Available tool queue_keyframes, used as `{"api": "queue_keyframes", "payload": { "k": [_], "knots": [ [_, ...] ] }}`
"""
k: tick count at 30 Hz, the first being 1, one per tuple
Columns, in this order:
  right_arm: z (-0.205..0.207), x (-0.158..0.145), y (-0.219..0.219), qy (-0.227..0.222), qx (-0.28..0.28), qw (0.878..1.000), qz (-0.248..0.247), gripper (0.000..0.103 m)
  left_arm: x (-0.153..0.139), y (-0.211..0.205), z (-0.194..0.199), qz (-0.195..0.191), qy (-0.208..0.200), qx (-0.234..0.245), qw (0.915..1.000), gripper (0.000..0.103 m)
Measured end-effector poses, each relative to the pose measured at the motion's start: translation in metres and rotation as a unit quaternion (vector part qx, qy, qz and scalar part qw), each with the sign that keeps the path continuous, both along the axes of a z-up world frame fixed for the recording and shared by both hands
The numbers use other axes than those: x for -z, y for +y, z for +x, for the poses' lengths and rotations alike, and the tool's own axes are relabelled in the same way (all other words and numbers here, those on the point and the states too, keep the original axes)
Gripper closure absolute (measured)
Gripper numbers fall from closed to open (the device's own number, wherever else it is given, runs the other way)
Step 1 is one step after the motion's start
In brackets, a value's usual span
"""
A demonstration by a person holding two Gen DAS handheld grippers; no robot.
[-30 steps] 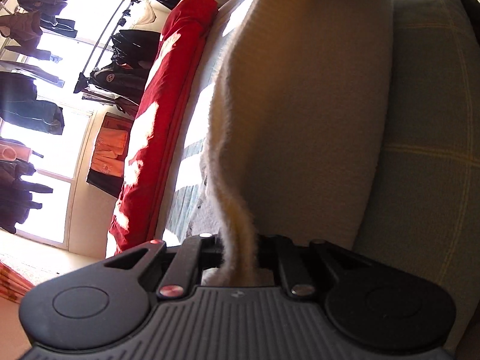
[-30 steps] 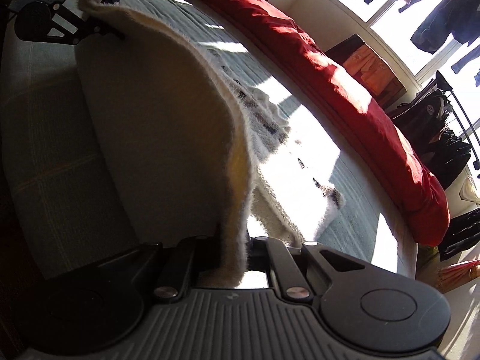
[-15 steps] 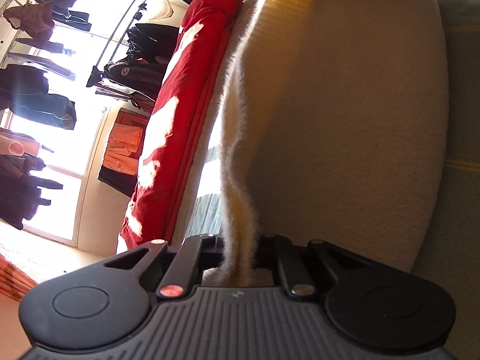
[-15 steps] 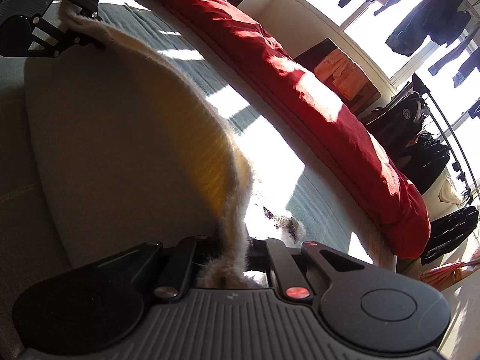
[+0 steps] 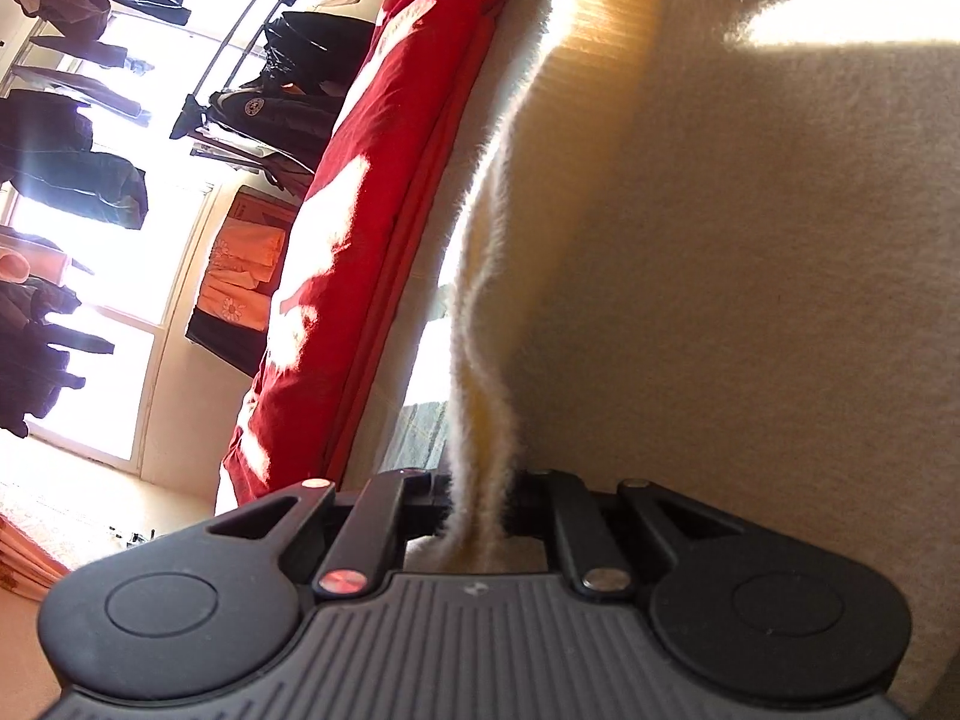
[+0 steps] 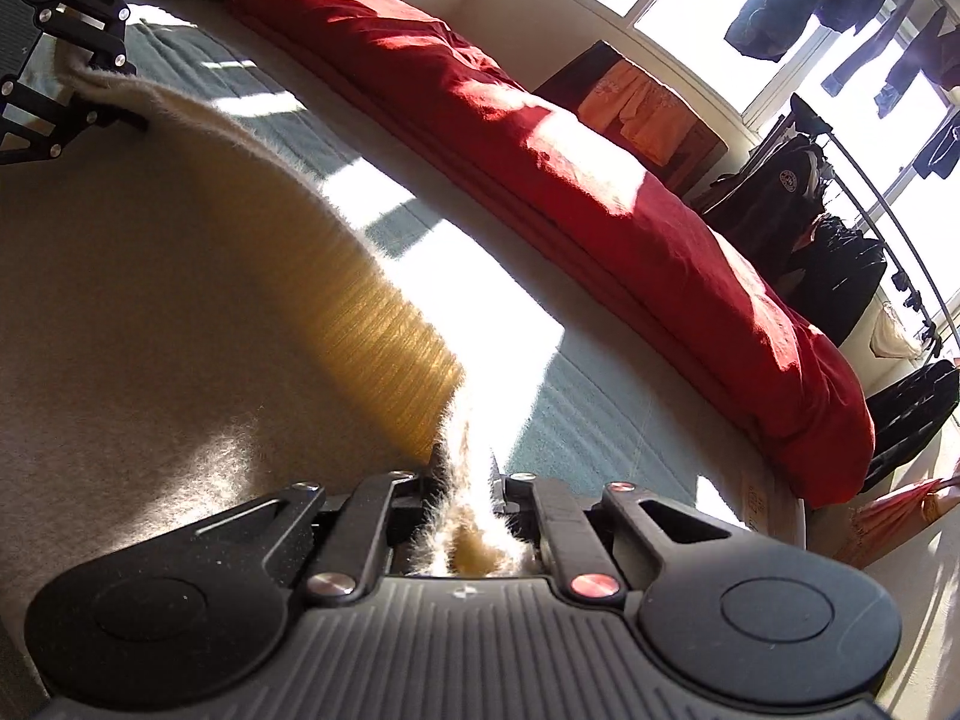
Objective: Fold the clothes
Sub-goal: 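Lift the hem with both grippers and fold it over toward the collar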
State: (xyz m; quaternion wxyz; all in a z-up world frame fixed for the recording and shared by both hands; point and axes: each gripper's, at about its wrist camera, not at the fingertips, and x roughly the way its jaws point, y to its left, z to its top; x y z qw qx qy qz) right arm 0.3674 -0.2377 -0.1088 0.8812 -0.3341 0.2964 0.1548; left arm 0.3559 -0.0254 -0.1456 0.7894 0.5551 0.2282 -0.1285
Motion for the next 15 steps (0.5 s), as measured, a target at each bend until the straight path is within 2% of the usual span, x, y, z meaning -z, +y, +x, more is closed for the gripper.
{"api": "queue_keyframes", "payload": {
  "k": [11, 14, 15],
  "knots": [
    [0.026, 0.042, -0.001, 0.021, 0.007, 1.0, 0.01, 0.094, 0.033, 0.009, 0.03, -0.036, 0.042, -0.029, 0.998, 0.094],
    [0.028, 0.049, 0.0, 0.023, 0.009, 1.0, 0.012, 0.094, 0.034, 0.012, 0.029, -0.054, 0.052, -0.041, 0.9964, 0.087],
    [0.028, 0.052, 0.0, 0.022, 0.011, 1.0, 0.009, 0.091, 0.033, 0.013, 0.03, -0.061, 0.056, -0.046, 0.9955, 0.087]
  ]
}}
